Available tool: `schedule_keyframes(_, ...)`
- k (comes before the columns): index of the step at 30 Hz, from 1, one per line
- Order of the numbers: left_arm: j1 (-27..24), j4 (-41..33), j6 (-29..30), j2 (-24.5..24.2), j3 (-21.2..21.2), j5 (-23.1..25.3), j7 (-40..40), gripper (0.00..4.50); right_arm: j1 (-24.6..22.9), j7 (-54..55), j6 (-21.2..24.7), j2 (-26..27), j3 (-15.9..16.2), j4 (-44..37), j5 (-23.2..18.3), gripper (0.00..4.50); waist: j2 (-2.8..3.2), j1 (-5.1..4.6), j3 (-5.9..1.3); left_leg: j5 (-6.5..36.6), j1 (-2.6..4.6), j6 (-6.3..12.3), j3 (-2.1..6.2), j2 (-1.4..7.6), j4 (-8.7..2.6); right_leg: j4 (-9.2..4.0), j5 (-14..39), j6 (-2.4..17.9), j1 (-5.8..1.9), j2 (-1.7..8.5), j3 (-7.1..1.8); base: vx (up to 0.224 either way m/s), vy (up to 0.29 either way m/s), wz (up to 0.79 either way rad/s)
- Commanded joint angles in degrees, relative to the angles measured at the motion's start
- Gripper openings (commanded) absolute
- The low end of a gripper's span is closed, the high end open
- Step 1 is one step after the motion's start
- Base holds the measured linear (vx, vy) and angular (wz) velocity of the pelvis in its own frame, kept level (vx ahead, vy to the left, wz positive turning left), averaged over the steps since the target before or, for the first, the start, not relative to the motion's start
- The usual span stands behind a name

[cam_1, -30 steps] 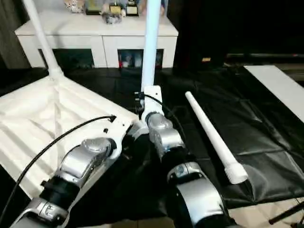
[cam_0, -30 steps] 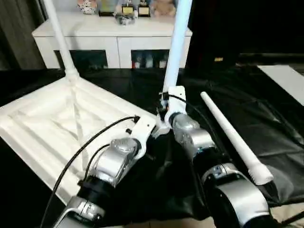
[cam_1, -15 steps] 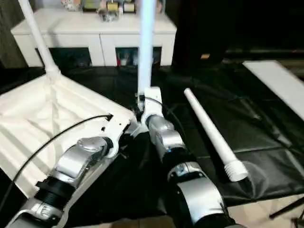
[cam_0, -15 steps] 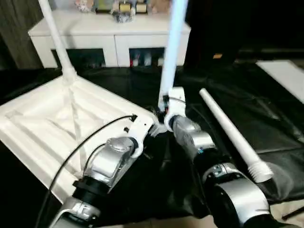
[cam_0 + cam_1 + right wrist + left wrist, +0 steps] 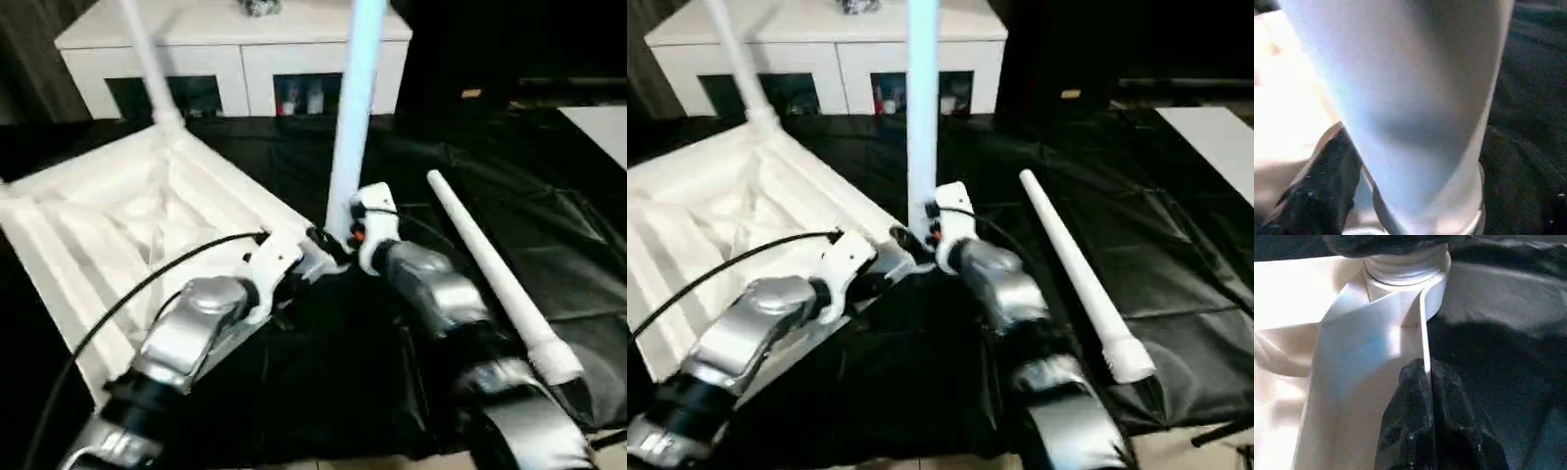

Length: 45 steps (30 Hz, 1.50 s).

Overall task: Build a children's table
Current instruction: Rotate leg to tighten

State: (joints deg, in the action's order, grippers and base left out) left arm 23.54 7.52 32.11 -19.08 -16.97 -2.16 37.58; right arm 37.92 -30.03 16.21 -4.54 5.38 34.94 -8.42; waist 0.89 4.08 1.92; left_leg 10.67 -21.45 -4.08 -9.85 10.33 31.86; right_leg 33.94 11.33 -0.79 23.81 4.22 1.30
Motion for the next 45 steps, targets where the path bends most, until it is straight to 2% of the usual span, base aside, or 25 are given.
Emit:
schedule_keyframes(1, -2.0, 0.6, -1.3, -1.2, -2.3, -0.8, 3.7, 0.0, -1.3, -4.4, 0.7, -1.6, 1.4, -4.2, -0.7, 4.4, -0.02, 0.11, -2.99, 5.9, 0.62, 2.62, 0.08, 1.97, -2.9, -2.52, -7.1, 13.2, -3.49, 2.54, -1.47, 0.0, 0.0, 0.0)
schedule_keyframes(5, -4.0, -3.1, -5.0, -4.9, -3.5, -2.8, 11.3, 0.0, -4.3, -12.1, 0.8, -6.0, 3.5, -9.5, -0.9, 4.47, 0.05, 0.4, -2.79, 8.0, 0.74, 2.18, 0.05, 2.22, -2.97, -2.73, -2.0, 12.9, -3.39, 2.75, -1.65, 0.0, 0.0, 0.0)
schedule_keyframes(7, -5.0, -5.6, -5.2, -7.2, -4.4, -3.9, 15.5, 0.0, -5.3, -16.1, 0.2, -8.7, 5.2, -11.4, -0.7, 4.47, 0.26, 0.76, -2.77, 9.1, 1.12, 1.87, -0.01, 2.26, -2.93, -2.8, 0.1, 13.1, -3.05, 2.55, -1.61, 0.0, 0.0, 0.0)
schedule_keyframes(10, -5.5, -6.7, -4.8, -8.6, -4.6, -4.4, 17.3, 0.0, -6.1, -19.5, -0.5, -10.8, 6.3, -12.7, -0.6, 4.47, 0.25, 0.89, -2.72, 9.1, 1.21, 1.58, -0.11, 2.3, -2.85, -2.65, -0.3, 13.5, -2.93, 2.44, -1.59, 0.0, 0.0, 0.0)
schedule_keyframes(14, -5.8, -7.2, -5.4, -9.2, -3.8, -5.5, 18.6, 0.0, -7.0, -23.8, -1.3, -13.1, 7.4, -14.4, -0.8, 4.47, 0.22, 0.98, -2.81, 8.6, 1.13, 1.49, -0.04, 2.24, -2.74, -2.39, -0.8, 13.9, -3.15, 2.57, -1.52, 0.0, 0.0, 0.0)
schedule_keyframes(20, -5.8, -6.5, -6.6, -10.4, -3.0, -5.5, 19.9, 0.0, -8.3, -30.7, -2.3, -16.4, 9.9, -16.3, -0.9, 4.47, -0.16, 1.21, -3.03, 5.5, 0.78, 3.85, -0.01, 2.08, -2.11, -1.97, -3.8, 14.7, -3.58, 2.77, -1.49, 0.0, 0.0, 0.0)
schedule_keyframes(22, -5.7, -6.1, -7.0, -10.7, -2.7, -5.4, 20.5, 0.0, -8.9, -33.1, -2.0, -17.4, 10.7, -17.0, -1.3, 4.13, -0.14, 1.22, -3.05, 5.8, 0.84, 3.96, -0.02, 2.09, -2.06, -1.96, -3.5, 15.0, -3.52, 2.68, -1.4, 0.0, 0.0, 0.0)
schedule_keyframes(24, -5.5, -5.8, -7.1, -10.9, -2.6, -5.3, 20.8, 0.0, -9.0, -34.2, -2.2, -17.6, 10.9, -16.6, -1.3, 4.13, -0.07, 1.17, -2.99, 6.6, 0.8, 3.88, 0.03, 2.13, -2.08, -1.97, -2.5, 15.2, -3.49, 2.69, -1.37, 0.0, 0.0, 0.0)
schedule_keyframes(26, -5.5, -5.7, -7.1, -11.0, -2.6, -5.3, 20.8, 0.0, -8.9, -34.4, -2.3, -17.5, 10.8, -16.1, -1.3, 3.8, -0.09, 1.13, -2.92, 7.6, 0.88, 3.47, 0.04, 2.19, -2.1, -2.07, -0.9, 15.2, -3.4, 2.74, -1.39, 0.0, 0.0, 0.0)
schedule_keyframes(27, -5.4, -5.6, -7.2, -11.0, -2.6, -5.4, 20.9, 0.0, -8.8, -34.6, -2.4, -17.5, 10.8, -15.6, -1.3, 3.71, 0.08, 1.17, -2.9, 8.4, 0.94, 3.15, 0.08, 2.24, -2.11, -2.09, 0.3, 15.2, -3.33, 2.8, -1.42, 0.0, 0.0, 0.0)
schedule_keyframes(29, -5.3, -5.6, -7.3, -11.1, -2.6, -5.4, 21.0, 0.0, -8.7, -34.8, -2.6, -17.5, 10.8, -15.3, -1.4, 3.67, 0.0, 1.14, -2.82, 9.3, 0.91, 2.6, 0.11, 2.27, -2.17, -2.16, 1.8, 15.0, -3.3, 2.79, -1.44, 0.0, 0.0, 0.0)
schedule_keyframes(33, -5.3, -5.4, -7.5, -11.2, -2.6, -5.4, 21.1, 0.0, -8.5, -34.9, -2.8, -17.2, 10.8, -14.3, -1.2, 3.26, 0.07, 1.08, -2.72, 11.7, 0.96, 1.42, 0.14, 2.29, -2.25, -2.33, 4.7, 14.6, -3.14, 2.83, -1.48, 0.0, 0.0, 0.0)
schedule_keyframes(36, -5.2, -5.2, -7.6, -11.2, -2.6, -5.3, 21.4, 0.0, -8.4, -34.9, -3.1, -17.1, 10.8, -13.8, -0.9, 2.87, 0.1, 1.09, -2.85, 10.9, 0.91, 1.4, 0.16, 2.23, -2.13, -2.17, 3.7, 14.5, -3.21, 2.78, -1.47, 0.0, 0.0, 0.0)
schedule_keyframes(40, -5.2, -5.0, -7.7, -11.3, -2.7, -5.1, 21.9, 0.0, -8.4, -34.7, -3.8, -16.9, 11.2, -12.4, 0.0, 2.67, 0.13, 1.07, -3.01, 9.3, 0.86, 1.99, 0.14, 2.14, -1.9, -1.88, 0.8, 15.1, -3.29, 2.7, -1.37, 0.0, 0.0, 0.0)
schedule_keyframes(45, -5.1, -4.9, -7.7, -11.3, -2.9, -5.2, 22.4, 0.0, -8.7, -34.3, -4.2, -16.5, 11.5, -11.7, 0.3, 2.59, 0.11, 1.06, -2.98, 9.9, 0.87, 2.11, 0.14, 2.15, -1.89, -1.93, 1.7, 15.2, -3.33, 2.75, -1.37, 0.0, 0.0, 0.0)
